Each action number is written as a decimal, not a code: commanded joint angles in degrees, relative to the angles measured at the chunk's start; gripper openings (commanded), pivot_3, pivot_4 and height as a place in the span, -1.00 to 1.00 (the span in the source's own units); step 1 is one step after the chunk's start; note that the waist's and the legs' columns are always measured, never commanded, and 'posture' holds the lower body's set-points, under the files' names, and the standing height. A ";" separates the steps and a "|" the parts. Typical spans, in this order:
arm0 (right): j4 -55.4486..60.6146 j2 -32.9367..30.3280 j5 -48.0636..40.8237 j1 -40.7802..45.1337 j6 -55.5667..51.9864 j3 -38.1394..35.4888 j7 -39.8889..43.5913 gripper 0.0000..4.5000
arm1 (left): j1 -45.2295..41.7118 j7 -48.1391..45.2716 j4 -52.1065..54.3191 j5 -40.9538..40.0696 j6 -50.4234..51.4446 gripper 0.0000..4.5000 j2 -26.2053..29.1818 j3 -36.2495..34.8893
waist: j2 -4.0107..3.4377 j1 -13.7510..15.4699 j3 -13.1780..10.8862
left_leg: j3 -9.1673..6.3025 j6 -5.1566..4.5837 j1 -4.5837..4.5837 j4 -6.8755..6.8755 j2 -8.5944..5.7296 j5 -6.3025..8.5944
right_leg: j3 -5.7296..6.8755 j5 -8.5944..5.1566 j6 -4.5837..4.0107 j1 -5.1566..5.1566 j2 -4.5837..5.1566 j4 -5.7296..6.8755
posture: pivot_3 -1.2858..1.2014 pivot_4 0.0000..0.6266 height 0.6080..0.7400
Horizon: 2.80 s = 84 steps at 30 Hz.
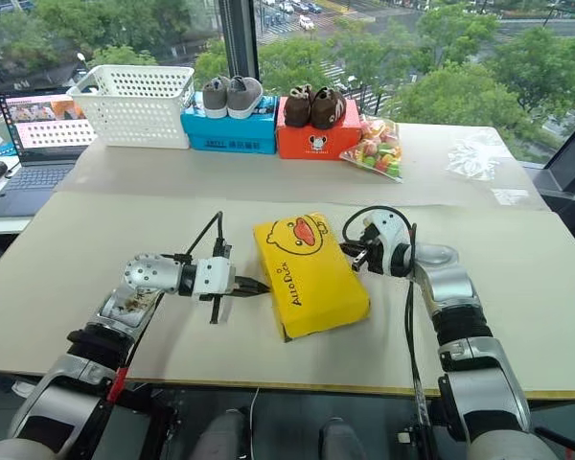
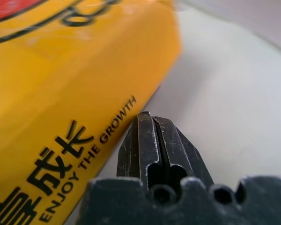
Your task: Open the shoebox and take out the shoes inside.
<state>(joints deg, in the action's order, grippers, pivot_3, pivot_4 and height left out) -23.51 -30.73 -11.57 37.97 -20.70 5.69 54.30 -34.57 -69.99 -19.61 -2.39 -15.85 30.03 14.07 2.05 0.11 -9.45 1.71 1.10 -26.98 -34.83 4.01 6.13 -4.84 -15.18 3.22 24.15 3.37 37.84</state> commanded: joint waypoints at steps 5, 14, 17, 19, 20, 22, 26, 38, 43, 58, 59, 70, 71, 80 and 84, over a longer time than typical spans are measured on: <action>27.31 -4.83 -4.15 -10.49 -14.39 1.00 1.40 -0.97 | 2.80 2.96 9.42 -2.60 5.04 -0.98 -2.70 -0.31 | -0.01 -0.12 0.00 | -0.01 -0.02 0.01 -0.13 -0.01 0.02 | -0.01 -0.02 0.02 -0.02 0.01 0.10 | 0.03 -0.52 1.00; 19.41 -8.94 -0.63 -7.74 -8.49 -3.82 -1.23 -0.97 | 0.36 -3.90 10.34 -5.14 12.06 -0.98 5.35 -3.77 | -0.01 -0.83 0.00 | -0.01 -0.01 0.16 -0.20 -0.01 -0.02 | -0.06 -0.01 0.01 -0.08 -0.01 0.14 | 0.03 -0.52 1.00; 18.22 -11.61 0.12 -9.00 -6.85 -3.05 1.03 -0.97 | -3.80 -7.29 10.56 -10.36 21.66 -0.98 10.44 -7.48 | 0.00 -0.87 0.00 | -0.01 -0.02 0.15 -0.17 -0.02 -0.02 | -0.07 -0.02 0.02 -0.10 0.00 0.12 | 0.03 -0.52 1.00; 17.65 -12.24 -0.15 -9.86 -6.17 -2.87 2.02 -0.99 | -8.23 -10.62 11.51 -15.63 30.27 -0.87 14.77 -10.70 | 0.02 -0.88 -0.02 | -0.01 -0.03 0.10 -0.13 -0.02 -0.02 | -0.07 -0.05 0.03 -0.03 -0.01 0.12 | 0.03 -0.52 1.00; 17.30 -12.21 -0.26 -10.04 -5.86 -2.80 2.21 -1.00 | -9.58 -12.33 12.36 -17.56 33.22 -0.75 16.51 -11.45 | 0.03 -0.92 -0.02 | -0.02 -0.03 0.08 -0.13 0.00 -0.02 | -0.05 -0.06 0.03 -0.01 -0.03 0.13 | 0.03 -0.52 1.00; 16.80 -11.73 -0.61 -10.20 -5.63 -2.58 2.83 -1.00 | -11.82 -13.99 14.13 -19.83 37.68 -0.52 19.26 -12.25 | 0.02 -1.13 -0.03 | -0.04 -0.03 0.06 -0.12 -0.01 -0.02 | -0.05 -0.09 0.06 0.00 -0.02 0.12 | 0.03 -0.52 1.00; 15.80 -9.76 -0.85 -9.82 -5.36 -0.86 4.60 -1.00 | -15.68 -16.37 18.59 -23.84 46.89 0.14 24.73 -13.54 | -0.01 -1.29 -0.02 | -0.04 -0.05 0.14 -0.10 -0.02 0.00 | -0.06 -0.16 0.14 -0.08 -0.02 0.12 | 0.03 -0.52 1.00; 23.16 -4.89 -11.82 -3.73 -15.21 -2.00 10.55 -1.00 | -18.61 -16.11 28.08 -29.94 58.32 0.97 36.05 -17.44 | -0.05 -2.12 -0.09 | -0.05 -0.04 0.15 -0.06 0.03 -0.01 | -0.06 -0.28 0.10 -0.02 -0.06 0.21 | 0.03 -0.52 1.00; 28.83 -4.67 -18.37 6.11 -22.44 -3.78 10.07 -1.00 | -18.98 -15.08 29.20 -31.68 61.12 0.97 39.24 -19.53 | -0.06 -2.41 -0.16 | -0.05 -0.04 0.14 -0.13 0.03 -0.01 | -0.06 -0.29 0.12 0.00 -0.05 0.23 | 0.03 -0.52 1.00; 4.62 34.01 -7.35 26.88 -5.83 10.05 -6.35 -1.00 | -20.26 -10.75 36.79 -40.92 71.66 0.97 49.50 -26.49 | 0.08 -2.35 -0.23 | -0.17 0.00 0.02 0.02 0.15 0.01 | 0.18 -0.35 -0.17 0.15 -0.12 0.38 | 0.03 -0.52 1.00; 3.59 34.25 -6.42 26.82 -4.71 10.49 -6.37 -1.00 | -20.78 -10.54 36.84 -41.50 72.14 0.97 50.28 -26.62 | 0.14 -2.14 -0.25 | -0.22 0.00 0.00 -0.02 0.15 0.01 | 0.28 -0.35 -0.18 0.12 -0.10 0.33 | 0.03 -0.52 1.00; 24.64 13.91 -11.42 23.42 -24.76 9.20 1.57 -1.00 | -7.31 -7.08 37.26 -35.59 61.59 0.97 48.34 -27.53 | 0.20 -1.00 -0.24 | -0.22 0.08 -0.05 -0.02 0.37 -0.03 | 0.73 -0.39 -0.45 0.10 -0.05 0.45 | 0.03 -0.52 1.00; 26.84 11.83 -12.20 22.83 -26.19 9.00 2.29 -1.00 | -5.84 -6.96 36.71 -34.89 60.17 0.97 47.66 -27.70 | 0.20 -0.96 -0.24 | -0.22 0.08 -0.06 -0.02 0.38 -0.03 | 0.74 -0.40 -0.49 0.11 -0.07 0.46 | 0.03 -0.52 1.00; 22.37 -0.21 2.93 22.09 -3.77 19.59 9.94 0.29 | -2.85 -6.79 27.61 -26.25 46.57 1.00 41.23 -22.03 | 0.16 -1.40 -0.27 | -0.15 0.08 -0.04 -0.02 0.42 -0.03 | 0.69 -0.44 -0.56 0.20 -0.14 0.50 | 0.03 -0.52 1.00; 12.15 1.80 8.78 26.12 11.32 22.27 12.79 0.91 | -0.79 -7.94 28.87 -26.55 46.39 1.00 41.30 -22.23 | 0.13 -1.36 -0.29 | -0.15 0.08 -0.09 -0.03 0.42 -0.03 | 0.69 -0.45 -0.55 0.22 -0.14 0.49 | 0.03 -0.52 1.00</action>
<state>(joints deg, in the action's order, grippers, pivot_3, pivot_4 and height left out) -8.95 -29.36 -5.09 60.99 -17.36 28.29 65.13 -35.59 -77.26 8.09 -28.69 30.99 70.48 -6.66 2.18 -1.25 -9.74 1.56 1.18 -27.09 -34.85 4.43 6.10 -4.15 -15.62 2.67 24.39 3.23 38.33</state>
